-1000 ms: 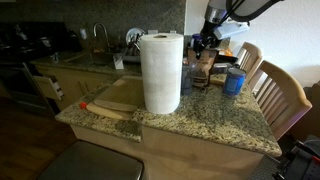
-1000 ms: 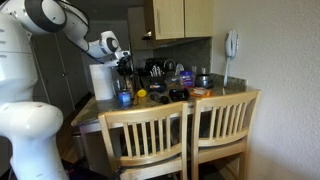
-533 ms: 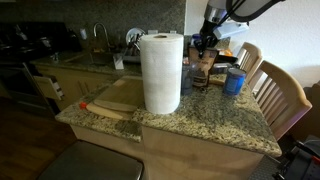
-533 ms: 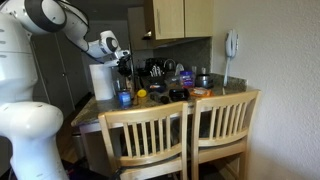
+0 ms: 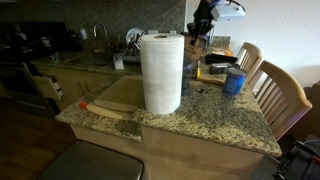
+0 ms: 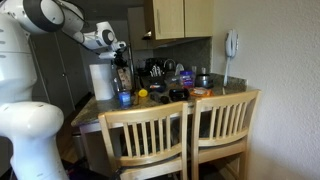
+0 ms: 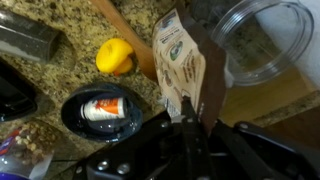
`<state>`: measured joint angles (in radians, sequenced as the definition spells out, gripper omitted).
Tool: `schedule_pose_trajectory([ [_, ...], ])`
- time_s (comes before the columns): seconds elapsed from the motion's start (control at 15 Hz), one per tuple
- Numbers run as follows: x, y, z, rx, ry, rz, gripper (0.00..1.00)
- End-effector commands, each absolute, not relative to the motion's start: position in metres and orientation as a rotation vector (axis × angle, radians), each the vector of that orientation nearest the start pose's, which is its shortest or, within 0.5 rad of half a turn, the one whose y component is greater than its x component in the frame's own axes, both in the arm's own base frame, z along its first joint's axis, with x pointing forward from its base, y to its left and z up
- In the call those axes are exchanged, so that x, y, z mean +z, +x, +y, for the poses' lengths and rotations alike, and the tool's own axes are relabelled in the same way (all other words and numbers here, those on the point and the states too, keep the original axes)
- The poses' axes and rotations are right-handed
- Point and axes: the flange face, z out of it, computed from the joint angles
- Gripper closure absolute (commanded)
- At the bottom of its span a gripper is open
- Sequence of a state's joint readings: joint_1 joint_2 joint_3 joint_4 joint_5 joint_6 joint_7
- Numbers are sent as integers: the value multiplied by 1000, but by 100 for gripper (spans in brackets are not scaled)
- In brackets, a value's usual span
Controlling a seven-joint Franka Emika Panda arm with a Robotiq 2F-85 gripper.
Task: Move the packet of cocoa away from the cup
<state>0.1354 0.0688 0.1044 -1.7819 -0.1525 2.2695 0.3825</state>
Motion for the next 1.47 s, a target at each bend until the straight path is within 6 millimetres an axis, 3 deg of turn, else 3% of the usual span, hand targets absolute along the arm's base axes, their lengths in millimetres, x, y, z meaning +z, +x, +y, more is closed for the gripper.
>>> schedule_pose_trajectory([
  [0.0,633,589,150,-885,-3016,64,99],
  [0.2,697,576,150,-1113,-3024,115,99],
  [0.47,760,554,149,-1350,-3062,246,99],
  [0.8,806,514,159,-1162,-3150,226,99],
  [1.0,819,493,166,-1091,-3160,228,99],
  [1.13,815,482,174,-1024,-3154,185,99],
  [1.4,771,470,209,-749,-3087,-60,99],
])
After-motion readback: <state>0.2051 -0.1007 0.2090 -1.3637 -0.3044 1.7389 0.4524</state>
